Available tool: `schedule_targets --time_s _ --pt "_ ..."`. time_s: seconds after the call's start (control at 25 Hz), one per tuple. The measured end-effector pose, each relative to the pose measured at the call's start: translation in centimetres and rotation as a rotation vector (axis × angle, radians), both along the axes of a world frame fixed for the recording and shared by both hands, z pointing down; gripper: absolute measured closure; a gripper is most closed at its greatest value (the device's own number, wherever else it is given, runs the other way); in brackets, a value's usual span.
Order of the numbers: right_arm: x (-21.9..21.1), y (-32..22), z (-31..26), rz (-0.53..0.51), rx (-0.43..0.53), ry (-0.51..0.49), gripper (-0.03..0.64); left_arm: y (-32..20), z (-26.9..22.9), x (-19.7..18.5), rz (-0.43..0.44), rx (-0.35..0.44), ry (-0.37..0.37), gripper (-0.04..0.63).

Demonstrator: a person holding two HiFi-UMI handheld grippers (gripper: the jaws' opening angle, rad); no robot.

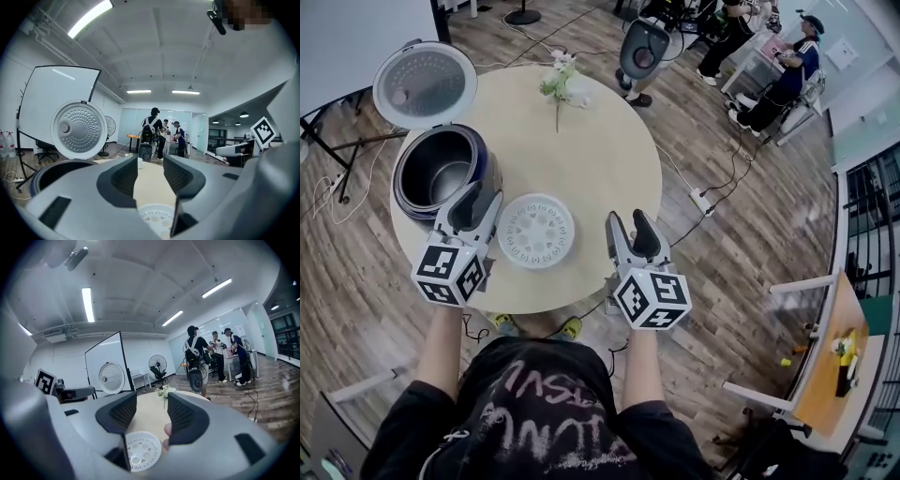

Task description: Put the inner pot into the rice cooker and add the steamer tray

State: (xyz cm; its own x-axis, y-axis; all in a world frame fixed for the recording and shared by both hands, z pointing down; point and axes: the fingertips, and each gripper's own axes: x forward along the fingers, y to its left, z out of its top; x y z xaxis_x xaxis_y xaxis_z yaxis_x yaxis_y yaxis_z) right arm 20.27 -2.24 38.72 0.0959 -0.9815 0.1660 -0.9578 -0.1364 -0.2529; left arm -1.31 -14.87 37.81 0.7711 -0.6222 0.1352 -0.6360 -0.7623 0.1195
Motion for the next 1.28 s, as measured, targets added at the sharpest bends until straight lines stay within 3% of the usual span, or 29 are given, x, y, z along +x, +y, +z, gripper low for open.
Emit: schedule_targets --time_s 0.48,1.28 --pt "-1.8 -1.7 6.6 -0.041 -0.155 -0.079 0.413 -0.5 6.7 -2.0 -0.062 -0.148 -0.069 0.425" --pt "-3.9 -4.2 24.4 -0.086 -0.480 -0.212 0.416 -1.2 25.9 -3.4 -0.135 -0.471 -0.237 0.431"
